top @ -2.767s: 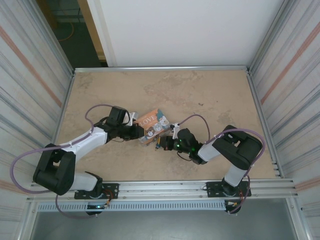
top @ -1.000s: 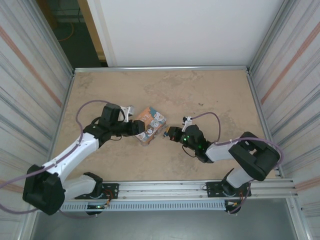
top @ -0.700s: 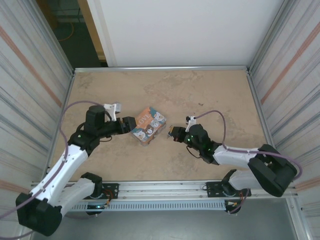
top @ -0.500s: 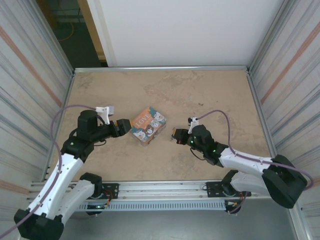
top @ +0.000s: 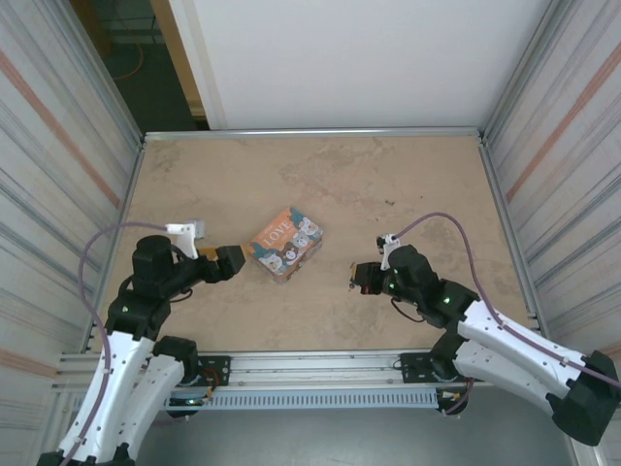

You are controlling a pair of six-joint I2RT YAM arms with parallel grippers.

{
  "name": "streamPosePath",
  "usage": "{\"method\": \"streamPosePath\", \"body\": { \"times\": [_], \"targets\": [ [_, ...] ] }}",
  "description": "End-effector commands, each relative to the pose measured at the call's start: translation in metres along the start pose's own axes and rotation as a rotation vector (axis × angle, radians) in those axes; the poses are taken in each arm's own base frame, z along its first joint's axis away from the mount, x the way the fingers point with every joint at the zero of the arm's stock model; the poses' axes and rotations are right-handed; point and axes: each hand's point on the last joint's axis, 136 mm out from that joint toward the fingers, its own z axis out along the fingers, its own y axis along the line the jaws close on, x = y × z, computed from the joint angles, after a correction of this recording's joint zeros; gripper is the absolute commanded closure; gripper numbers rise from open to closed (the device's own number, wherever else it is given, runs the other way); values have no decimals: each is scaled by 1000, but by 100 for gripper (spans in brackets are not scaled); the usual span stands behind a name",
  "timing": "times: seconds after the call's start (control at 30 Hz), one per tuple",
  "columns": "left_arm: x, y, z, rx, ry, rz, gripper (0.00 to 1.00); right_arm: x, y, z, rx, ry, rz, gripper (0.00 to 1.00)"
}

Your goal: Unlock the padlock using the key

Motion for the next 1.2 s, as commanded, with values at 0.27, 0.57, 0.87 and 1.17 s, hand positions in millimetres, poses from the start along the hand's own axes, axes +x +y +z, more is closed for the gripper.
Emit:
{"method": "streamPosePath", "body": {
  "times": [0.27,0.57,0.87,1.17],
  "targets": [
    [1,7,-8,-38,-37,51,1,65,-28,-25,107,311,11,100],
    [2,10,-8,-53,-35,39,1,80,-37,-26,117,349,24,100],
    [3,12,-8,-65,-33,31,1,90,-46,-17,144,381,28,100],
    [4,14,-9,-74,-27,30,1,98,-55,-7,192,431,5,100]
  ]
}}
